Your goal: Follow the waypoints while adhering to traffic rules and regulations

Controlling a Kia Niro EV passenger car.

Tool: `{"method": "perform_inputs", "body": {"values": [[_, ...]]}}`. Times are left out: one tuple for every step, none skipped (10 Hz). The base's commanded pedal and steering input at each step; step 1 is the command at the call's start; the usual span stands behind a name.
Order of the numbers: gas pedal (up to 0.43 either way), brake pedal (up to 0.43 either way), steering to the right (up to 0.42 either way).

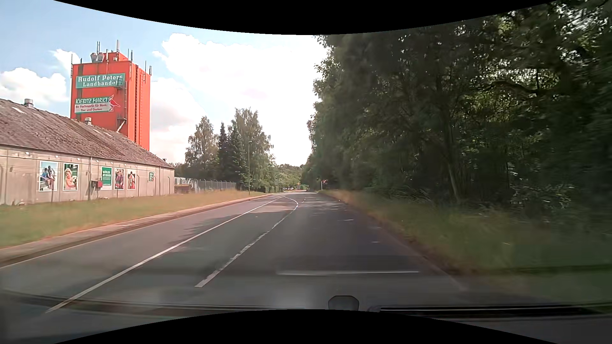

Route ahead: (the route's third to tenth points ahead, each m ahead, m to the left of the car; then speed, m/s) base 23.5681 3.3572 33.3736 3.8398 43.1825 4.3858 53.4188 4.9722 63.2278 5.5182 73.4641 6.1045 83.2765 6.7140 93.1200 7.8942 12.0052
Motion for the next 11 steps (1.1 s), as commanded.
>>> {"method": "perform_inputs", "body": {"values": [[0.008,0.000,-0.003],[0.008,0.000,-0.004],[0.008,0.000,-0.004],[0.008,0.000,-0.004],[0.008,0.000,-0.004],[0.008,0.000,-0.004],[0.008,0.000,-0.005],[0.008,0.000,-0.005],[0.008,0.000,-0.005],[0.008,0.000,-0.005],[0.008,0.000,-0.006]]}}
